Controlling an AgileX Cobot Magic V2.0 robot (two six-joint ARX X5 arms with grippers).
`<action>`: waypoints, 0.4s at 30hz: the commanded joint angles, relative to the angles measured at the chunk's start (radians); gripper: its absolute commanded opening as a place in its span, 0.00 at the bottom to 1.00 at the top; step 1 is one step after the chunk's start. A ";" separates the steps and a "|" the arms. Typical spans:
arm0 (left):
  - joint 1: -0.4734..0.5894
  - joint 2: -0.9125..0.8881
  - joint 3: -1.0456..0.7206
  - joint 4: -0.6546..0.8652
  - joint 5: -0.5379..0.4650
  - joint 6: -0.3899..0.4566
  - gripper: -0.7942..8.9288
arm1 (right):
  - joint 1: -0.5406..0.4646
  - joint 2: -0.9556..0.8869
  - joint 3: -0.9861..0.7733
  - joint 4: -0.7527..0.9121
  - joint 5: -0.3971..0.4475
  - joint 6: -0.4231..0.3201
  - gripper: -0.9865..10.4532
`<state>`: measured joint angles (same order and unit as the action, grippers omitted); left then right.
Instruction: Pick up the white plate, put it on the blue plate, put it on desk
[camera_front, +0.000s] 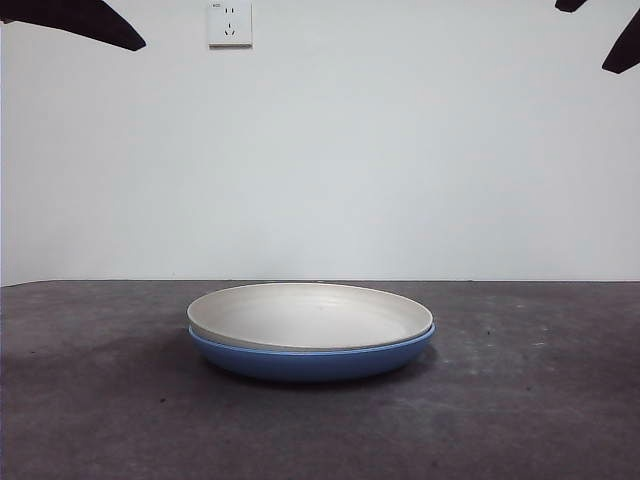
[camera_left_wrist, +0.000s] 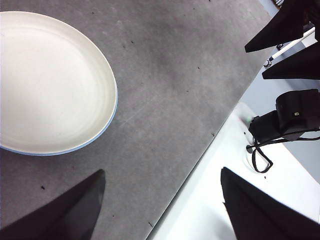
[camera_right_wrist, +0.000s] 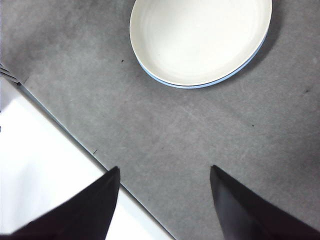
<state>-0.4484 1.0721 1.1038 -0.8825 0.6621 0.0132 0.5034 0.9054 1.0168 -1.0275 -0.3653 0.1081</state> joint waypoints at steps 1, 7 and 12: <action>-0.005 0.006 0.007 0.006 0.009 0.011 0.46 | 0.006 0.008 0.019 0.008 0.000 -0.012 0.34; -0.005 0.006 0.007 0.006 0.009 0.009 0.45 | 0.006 0.008 0.019 0.008 0.000 -0.013 0.34; -0.005 0.006 0.007 0.008 0.009 0.010 0.08 | 0.006 0.008 0.019 0.008 0.000 -0.021 0.11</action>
<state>-0.4484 1.0721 1.1038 -0.8825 0.6621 0.0128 0.5034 0.9058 1.0168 -1.0279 -0.3649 0.1055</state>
